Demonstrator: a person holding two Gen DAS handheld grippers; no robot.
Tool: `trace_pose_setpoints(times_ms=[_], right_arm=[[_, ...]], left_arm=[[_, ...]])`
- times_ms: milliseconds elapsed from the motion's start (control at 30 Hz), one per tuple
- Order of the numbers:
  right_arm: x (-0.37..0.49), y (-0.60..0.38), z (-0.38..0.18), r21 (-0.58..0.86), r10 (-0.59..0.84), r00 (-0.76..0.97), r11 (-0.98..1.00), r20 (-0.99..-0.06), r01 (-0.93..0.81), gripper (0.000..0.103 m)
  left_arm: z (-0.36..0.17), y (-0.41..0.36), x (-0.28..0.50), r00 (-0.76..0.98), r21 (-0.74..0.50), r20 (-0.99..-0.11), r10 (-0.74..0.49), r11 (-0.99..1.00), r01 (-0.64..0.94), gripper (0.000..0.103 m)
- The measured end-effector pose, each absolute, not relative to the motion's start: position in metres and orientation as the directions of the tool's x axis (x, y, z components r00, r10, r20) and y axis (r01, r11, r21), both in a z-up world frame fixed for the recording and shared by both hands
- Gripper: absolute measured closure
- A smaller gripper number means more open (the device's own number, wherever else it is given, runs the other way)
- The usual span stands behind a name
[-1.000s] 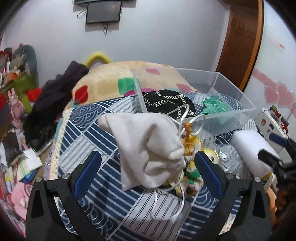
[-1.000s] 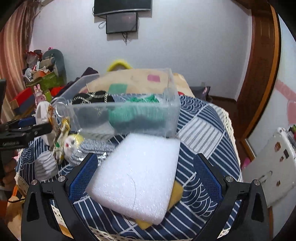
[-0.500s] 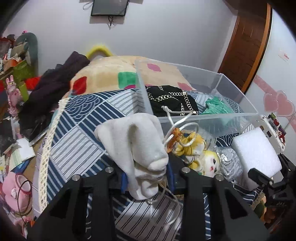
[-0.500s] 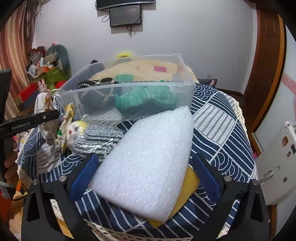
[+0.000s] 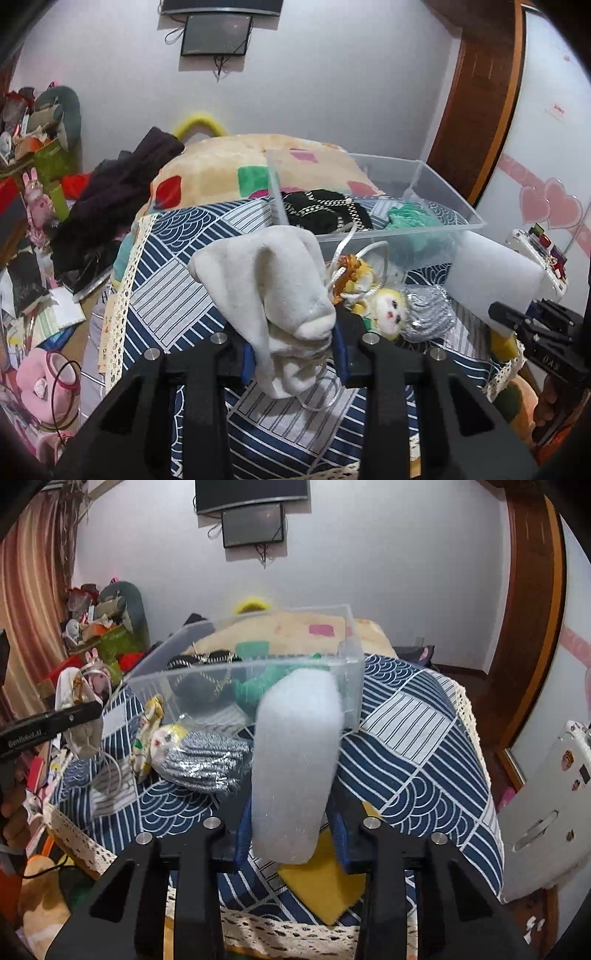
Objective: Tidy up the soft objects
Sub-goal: 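Grasp and lift the white foam block with the right tool while the left tool lifts the cloth bag, then lower the foam block into the box with the right tool while the left tool drops the cloth bag in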
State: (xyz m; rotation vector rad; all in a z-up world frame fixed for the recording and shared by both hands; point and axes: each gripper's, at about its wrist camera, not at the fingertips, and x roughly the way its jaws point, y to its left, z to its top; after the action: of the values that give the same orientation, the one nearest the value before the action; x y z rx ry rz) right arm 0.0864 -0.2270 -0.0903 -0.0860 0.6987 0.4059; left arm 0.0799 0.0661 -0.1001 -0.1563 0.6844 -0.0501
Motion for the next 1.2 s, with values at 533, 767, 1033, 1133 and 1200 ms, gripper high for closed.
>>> trace_pose_setpoints(times_ms=[533,767,1033,1133,1200], right_arm=[[0.066,-0.244,-0.062,0.037,0.349,0.750,0.916,-0.562,-0.399,0.075],[0.075,-0.233,-0.038,0.036,0.376,0.780,0.909,-0.500,-0.415,0.075],[0.112,-0.208,-0.020,0.061,0.447,0.780,0.880,-0.437,-0.470,0.075],[0.126,-0.198,-0.022,0.080,0.470,0.766,0.869,-0.439,-0.488,0.075],[0.134,-0.193,-0.025,0.096,0.485,0.752,0.862,-0.446,-0.498,0.075]], left_arm=[[-0.057,0.058,0.054,0.843,-0.130,-0.530,-0.095,0.991,0.030,0.070],[-0.035,0.056,0.061,0.870,-0.120,-0.485,-0.090,0.992,0.035,0.070],[-0.010,0.052,0.091,0.905,-0.101,-0.421,-0.070,0.994,0.029,0.070],[-0.008,0.051,0.108,0.906,-0.104,-0.420,-0.063,0.994,0.021,0.070],[-0.011,0.052,0.125,0.899,-0.122,-0.433,-0.069,0.992,0.017,0.070]])
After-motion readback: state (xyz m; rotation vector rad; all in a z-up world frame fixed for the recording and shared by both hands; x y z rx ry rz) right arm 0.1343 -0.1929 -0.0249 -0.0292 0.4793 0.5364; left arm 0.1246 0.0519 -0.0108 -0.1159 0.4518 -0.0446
